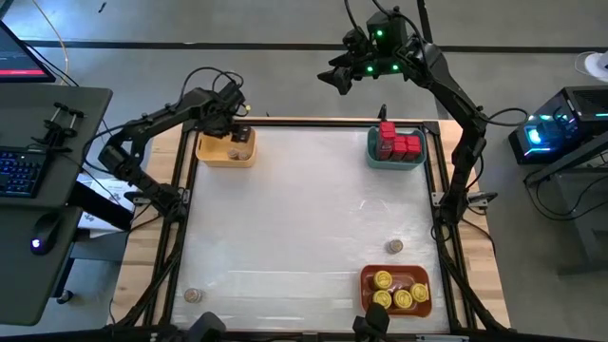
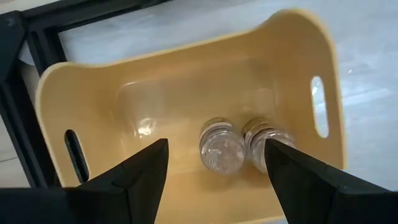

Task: Sort spices by type
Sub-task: Put the top brown seasoning bottle into the yellow bin

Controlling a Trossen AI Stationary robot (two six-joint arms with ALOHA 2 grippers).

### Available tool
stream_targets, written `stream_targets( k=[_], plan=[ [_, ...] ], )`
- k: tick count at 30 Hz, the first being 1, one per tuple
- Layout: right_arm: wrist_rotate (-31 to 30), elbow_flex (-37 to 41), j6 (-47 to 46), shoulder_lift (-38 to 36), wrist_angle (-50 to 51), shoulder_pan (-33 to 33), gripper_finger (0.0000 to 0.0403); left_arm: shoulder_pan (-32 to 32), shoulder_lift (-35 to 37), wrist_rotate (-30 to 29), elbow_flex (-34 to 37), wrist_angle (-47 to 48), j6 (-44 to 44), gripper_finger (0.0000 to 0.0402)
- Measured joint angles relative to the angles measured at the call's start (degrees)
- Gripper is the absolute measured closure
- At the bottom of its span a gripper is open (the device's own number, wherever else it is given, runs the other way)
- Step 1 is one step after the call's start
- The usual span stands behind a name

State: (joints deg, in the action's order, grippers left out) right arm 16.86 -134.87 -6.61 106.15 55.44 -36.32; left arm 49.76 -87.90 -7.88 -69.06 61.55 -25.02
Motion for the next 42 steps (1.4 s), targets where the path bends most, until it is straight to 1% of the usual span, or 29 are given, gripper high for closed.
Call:
stream_targets(
  k=[12,20,31,42],
  plan=[
    [0.0,0.0,0.0,0.7,0.0,0.1,0.0066,-1.1,-6.3,-0.1,0.1,1.6,-0.3,0.0149],
    [-0.3,0.1,-0.4,2.0,-0.4,0.1,0.0066,-1.0,-6.1,-0.4,0.1,-1.6,-1.3,0.0149],
    [-0.2,0.1,0.0,2.0,-3.0,0.1,0.0066,-1.0,-6.1,-0.3,0.1,-2.6,-1.3,0.0149],
    [-0.2,0.1,-0.4,2.0,-3.0,-0.1,0.0066,-1.0,-6.1,-0.3,0.1,-2.6,-1.3,0.0149]
  ],
)
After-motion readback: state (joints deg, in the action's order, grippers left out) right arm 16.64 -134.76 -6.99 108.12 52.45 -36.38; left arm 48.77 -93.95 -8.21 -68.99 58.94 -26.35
